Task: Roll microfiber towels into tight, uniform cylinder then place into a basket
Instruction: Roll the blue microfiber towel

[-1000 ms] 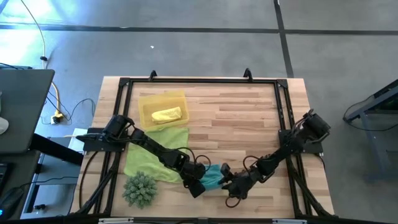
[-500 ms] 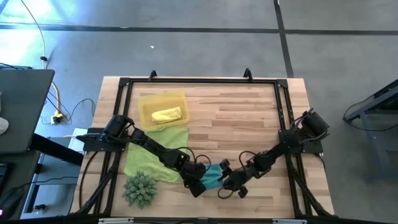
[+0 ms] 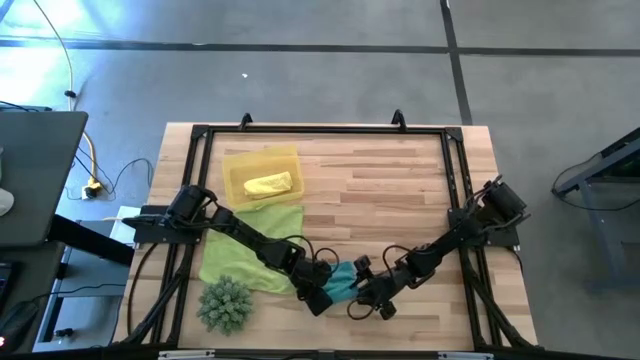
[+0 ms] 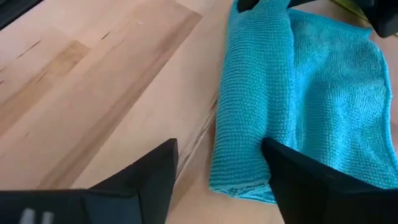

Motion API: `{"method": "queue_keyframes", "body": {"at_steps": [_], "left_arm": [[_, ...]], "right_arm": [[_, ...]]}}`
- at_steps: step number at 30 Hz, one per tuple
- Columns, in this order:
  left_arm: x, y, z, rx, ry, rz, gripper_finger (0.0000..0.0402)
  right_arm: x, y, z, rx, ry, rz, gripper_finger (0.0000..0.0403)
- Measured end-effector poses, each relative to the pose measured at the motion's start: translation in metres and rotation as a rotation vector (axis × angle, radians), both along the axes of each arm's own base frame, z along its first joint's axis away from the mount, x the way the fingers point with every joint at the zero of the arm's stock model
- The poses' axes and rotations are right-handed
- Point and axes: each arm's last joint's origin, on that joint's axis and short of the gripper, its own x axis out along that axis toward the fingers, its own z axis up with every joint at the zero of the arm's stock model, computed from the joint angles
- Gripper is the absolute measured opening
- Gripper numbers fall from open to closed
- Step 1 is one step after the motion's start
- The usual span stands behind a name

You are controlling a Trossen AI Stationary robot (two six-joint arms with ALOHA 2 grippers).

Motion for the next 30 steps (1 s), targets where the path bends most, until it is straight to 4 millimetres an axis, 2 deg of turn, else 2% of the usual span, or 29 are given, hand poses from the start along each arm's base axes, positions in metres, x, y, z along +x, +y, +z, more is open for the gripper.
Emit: {"method": "queue_keyframes", "body": {"at_steps": [4,14,22,30], "left_arm": [[0.000,-0.002,0.000,-0.020,0.005,0.004,0.0010],[0.005,-0.010,0.004,-0.087,-0.049,0.062,0.0032],[0.005,-0.011,0.006,-0.060,-0.118,-0.102,0.0055],[0.004,-0.005,0.004,0.026,-0.155,-0.217,0.0107]], "right_arm": [[0.000,-0.001,-0.001,-0.009,-0.002,-0.065,0.0177],[0.000,-0.004,-0.003,0.053,0.018,-0.214,0.0017],[-0.001,-0.004,-0.003,0.072,0.039,-0.222,0.0008],[-0.001,-0.003,-0.003,0.145,0.073,-0.259,0.0021]]}}
